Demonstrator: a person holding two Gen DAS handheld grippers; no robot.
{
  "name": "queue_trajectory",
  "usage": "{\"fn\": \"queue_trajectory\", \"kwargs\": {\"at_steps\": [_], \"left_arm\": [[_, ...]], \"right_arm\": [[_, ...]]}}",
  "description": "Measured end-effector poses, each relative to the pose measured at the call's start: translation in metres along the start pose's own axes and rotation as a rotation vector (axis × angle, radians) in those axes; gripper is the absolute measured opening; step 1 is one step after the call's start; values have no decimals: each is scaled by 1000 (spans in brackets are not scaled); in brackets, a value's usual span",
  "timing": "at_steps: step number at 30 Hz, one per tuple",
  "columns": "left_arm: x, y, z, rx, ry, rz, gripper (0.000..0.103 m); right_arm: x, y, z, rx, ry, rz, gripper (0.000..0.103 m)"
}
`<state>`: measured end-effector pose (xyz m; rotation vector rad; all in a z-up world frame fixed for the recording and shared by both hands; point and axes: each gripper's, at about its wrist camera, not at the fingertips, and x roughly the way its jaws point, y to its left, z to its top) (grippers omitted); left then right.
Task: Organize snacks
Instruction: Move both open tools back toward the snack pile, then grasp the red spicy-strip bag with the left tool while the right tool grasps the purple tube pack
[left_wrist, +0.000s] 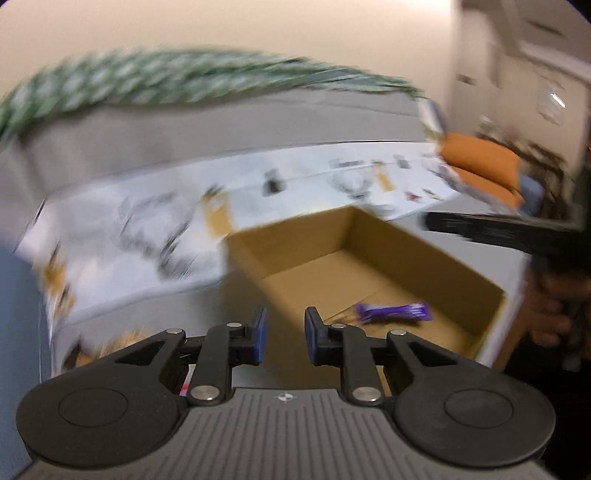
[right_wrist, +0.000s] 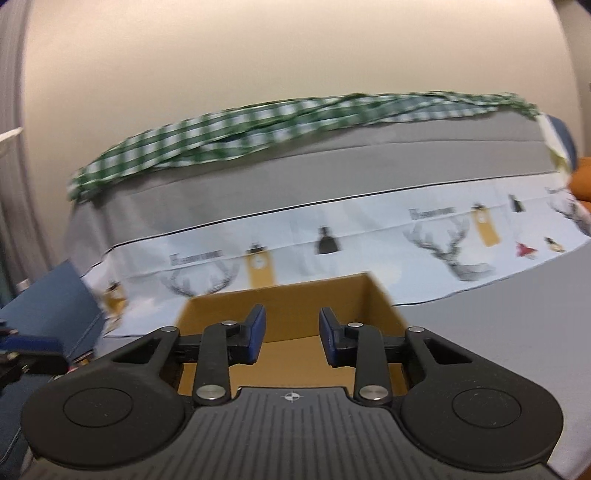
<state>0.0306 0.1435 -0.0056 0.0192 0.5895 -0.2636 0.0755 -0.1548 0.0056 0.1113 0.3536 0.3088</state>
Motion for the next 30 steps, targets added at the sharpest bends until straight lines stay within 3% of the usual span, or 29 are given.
{"fn": "queue_trajectory", "kwargs": {"at_steps": [2,4,7,8,10,14,18,23,26,28,30], "left_arm": [[12,28,-13,-156,69,40,24],[23,46,-26,-224,112,82,33],[44,68,-37,-299,243,148,39],[48,74,-40,-315,261,160,44],[54,86,-44,-369,281,160,69],[70,100,-51,-428,361,176,80],[93,95,-59,-378,469,232,84],[115,84,-67,-240,559,277,83],[118,85,-71,-211,578,272,70],[114,88,-71,-190,570,289,53],[109,95,-73,-228,561,277,51]], "right_arm": [[3,17,-2,-29,11,45,33],[6,32,-4,-49,25,83,33],[12,54,-7,-67,52,144,34],[14,62,-9,-74,65,164,34],[19,76,-11,-92,84,192,34],[30,101,-16,-132,124,247,35],[38,117,-21,-144,162,281,37],[51,132,-26,-150,204,312,38],[54,140,-29,-162,213,326,38],[55,144,-31,-177,216,333,38],[55,147,-32,-187,213,336,38]]}}
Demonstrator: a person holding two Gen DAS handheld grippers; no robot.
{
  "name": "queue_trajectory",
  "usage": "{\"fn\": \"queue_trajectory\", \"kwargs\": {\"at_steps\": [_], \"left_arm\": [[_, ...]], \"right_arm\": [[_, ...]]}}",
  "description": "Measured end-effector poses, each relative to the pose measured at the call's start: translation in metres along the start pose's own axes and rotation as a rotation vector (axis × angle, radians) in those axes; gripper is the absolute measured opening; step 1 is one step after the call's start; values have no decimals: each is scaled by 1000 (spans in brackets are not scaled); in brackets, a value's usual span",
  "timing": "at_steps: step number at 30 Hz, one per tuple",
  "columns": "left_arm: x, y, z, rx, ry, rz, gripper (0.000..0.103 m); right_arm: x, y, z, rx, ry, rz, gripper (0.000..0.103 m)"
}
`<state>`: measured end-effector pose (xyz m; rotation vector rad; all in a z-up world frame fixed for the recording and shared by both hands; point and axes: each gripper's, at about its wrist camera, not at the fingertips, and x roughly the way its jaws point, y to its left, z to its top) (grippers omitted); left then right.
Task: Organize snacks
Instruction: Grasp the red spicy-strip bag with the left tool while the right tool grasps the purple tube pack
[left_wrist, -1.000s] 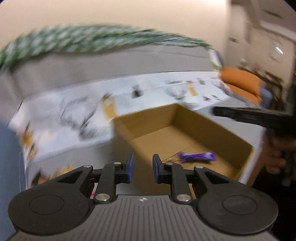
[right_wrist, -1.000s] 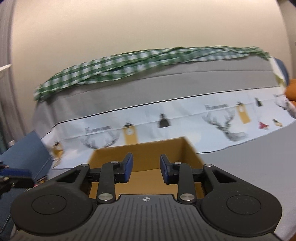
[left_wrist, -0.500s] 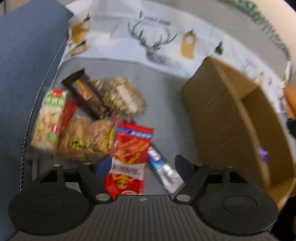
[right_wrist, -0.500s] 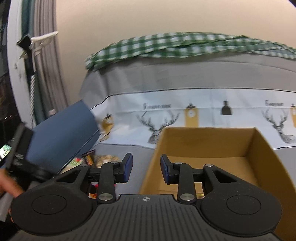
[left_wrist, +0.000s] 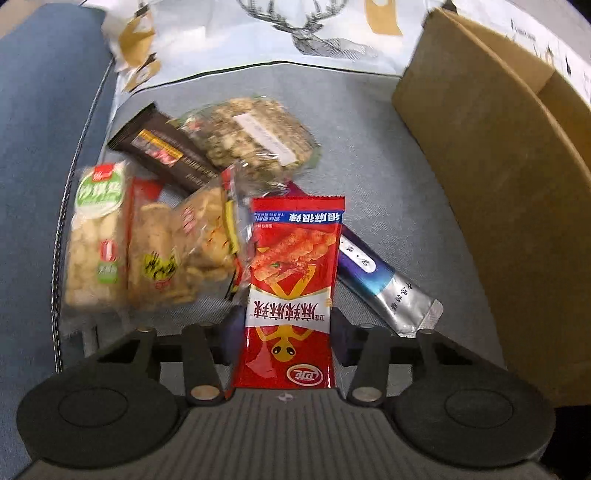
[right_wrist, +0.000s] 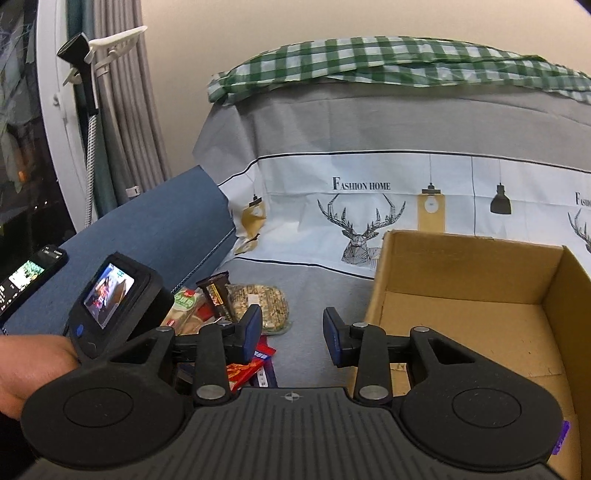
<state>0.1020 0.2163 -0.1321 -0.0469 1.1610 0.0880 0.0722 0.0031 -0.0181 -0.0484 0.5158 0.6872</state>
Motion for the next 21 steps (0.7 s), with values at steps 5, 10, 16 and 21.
{"fn": "queue_trajectory", "kwargs": {"at_steps": [5,10,16,21], "left_arm": [[-14,28,-5,-109,-24,-8,50],[-24,49,-12,-195,-32,-9,50],[-20,49,-14,-173,2,11,51],[-17,56,-14,-198,13,20,54]], "right_arm": [[2,10,-1,-14,-4,13,38],[12,32,-7,-47,29,56,37],[42,66,-21,-130,112,63,36],[81,72,-34,-125,249,3,36]]}}
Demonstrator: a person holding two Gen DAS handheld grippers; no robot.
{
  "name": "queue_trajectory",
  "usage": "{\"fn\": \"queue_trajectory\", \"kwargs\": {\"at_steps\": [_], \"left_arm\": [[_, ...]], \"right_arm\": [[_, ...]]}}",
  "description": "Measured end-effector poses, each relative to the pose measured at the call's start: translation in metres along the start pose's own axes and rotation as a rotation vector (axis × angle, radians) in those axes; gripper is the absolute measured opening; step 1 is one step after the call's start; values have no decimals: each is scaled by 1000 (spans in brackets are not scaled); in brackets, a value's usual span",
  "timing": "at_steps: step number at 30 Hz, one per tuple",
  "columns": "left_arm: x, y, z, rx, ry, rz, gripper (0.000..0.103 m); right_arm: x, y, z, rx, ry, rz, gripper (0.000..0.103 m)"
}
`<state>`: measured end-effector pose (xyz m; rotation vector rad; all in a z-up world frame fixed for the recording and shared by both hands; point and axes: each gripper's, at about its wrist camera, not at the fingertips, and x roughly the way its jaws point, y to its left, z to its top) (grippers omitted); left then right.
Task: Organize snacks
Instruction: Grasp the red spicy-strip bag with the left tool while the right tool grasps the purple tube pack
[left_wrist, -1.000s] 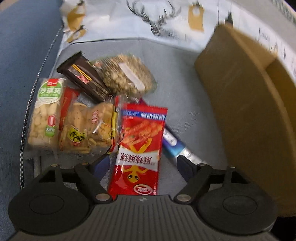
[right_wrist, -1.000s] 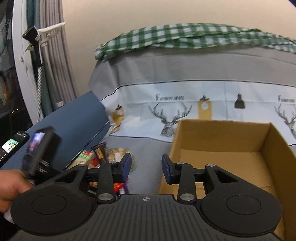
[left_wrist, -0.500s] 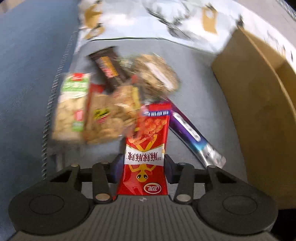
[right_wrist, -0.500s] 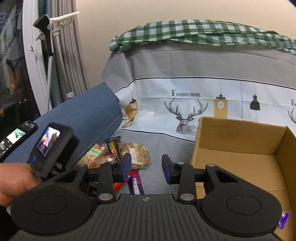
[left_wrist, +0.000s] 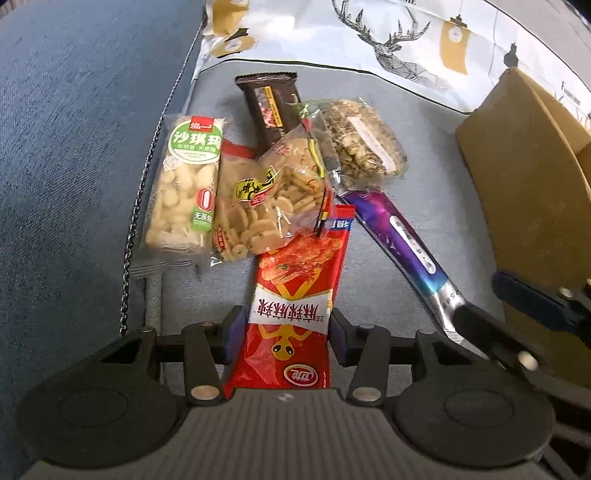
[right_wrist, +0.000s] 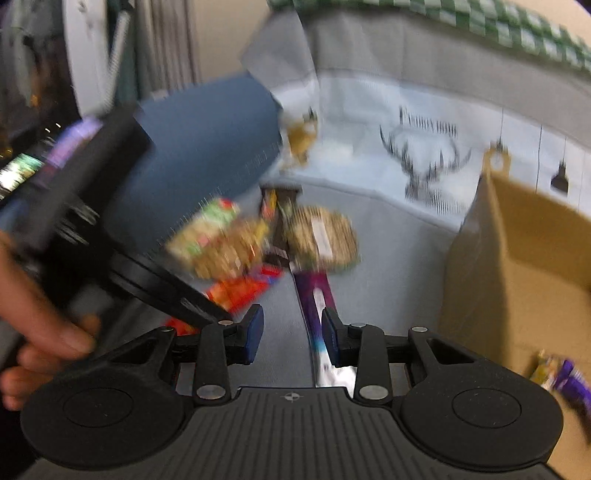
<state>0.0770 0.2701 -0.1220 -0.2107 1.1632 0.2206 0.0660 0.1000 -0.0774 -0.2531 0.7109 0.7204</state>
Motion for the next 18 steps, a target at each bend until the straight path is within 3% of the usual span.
{"fn": "queue_trajectory", "kwargs": {"at_steps": [3,7,14,16,18], "left_arm": [[1,-1,1,0,-1,10,55],[2,3,0,-8,0,14,58],[5,6,-2,0,11,24,62],[6,3,-2,12,15,28,63],[7,1,-2,18,16,32,62]], "right_arm": [[21,0,2,25,31,-31,38],[51,-4,2,52,73,-101,51],[85,-13,-11,102,169,-120,50],[85,-10,-11,92,161,-109,31],[81,-5,-13,65,153,-87,24]]}}
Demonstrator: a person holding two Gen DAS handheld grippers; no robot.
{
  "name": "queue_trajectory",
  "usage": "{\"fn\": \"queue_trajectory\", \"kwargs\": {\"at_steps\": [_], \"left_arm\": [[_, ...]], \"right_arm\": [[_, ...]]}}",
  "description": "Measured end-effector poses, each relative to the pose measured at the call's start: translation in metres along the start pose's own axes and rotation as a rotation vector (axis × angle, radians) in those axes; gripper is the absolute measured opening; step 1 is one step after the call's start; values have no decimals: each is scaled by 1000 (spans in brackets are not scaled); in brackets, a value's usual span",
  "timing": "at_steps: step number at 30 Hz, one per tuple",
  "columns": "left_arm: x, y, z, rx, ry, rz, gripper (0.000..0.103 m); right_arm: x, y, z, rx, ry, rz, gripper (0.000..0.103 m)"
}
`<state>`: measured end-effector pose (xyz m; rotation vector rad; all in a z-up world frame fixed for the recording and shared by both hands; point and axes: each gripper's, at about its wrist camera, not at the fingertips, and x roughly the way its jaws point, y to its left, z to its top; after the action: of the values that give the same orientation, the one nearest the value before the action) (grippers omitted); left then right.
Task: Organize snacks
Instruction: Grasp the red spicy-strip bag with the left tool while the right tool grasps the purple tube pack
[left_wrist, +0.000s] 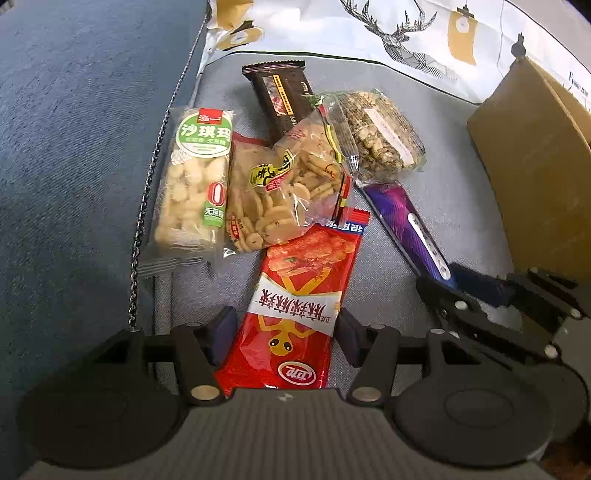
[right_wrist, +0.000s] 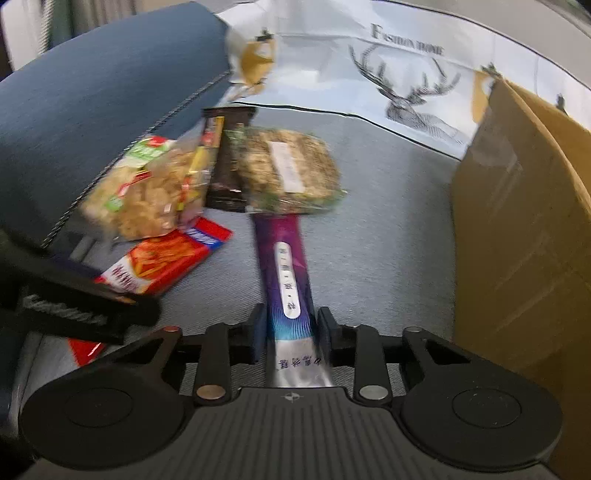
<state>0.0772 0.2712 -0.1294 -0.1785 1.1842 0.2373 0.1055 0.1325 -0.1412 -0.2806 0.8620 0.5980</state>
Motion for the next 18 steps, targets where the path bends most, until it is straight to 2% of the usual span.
{"fn": "queue_trajectory", "kwargs": {"at_steps": [2,4,9,15,18], "left_arm": [[0,-2,-1,5,-4,0,61],[-1,-4,-1,15,-7,-2,57],[-5,-10,-3,48,-14,-17,53],[-14,-27,-11,144,-35,-7,53],[-15,-26,-15,122,-35,-13,53]], "right_arm": [[-7,1,-3,-4,-3,22,21],[-16,1,-3,8,-6,45,21],[-43,5,-16,19,-7,75,21],[-63,9,-42,27,12,69,21],[-73,3,-54,68,0,62,21]]}}
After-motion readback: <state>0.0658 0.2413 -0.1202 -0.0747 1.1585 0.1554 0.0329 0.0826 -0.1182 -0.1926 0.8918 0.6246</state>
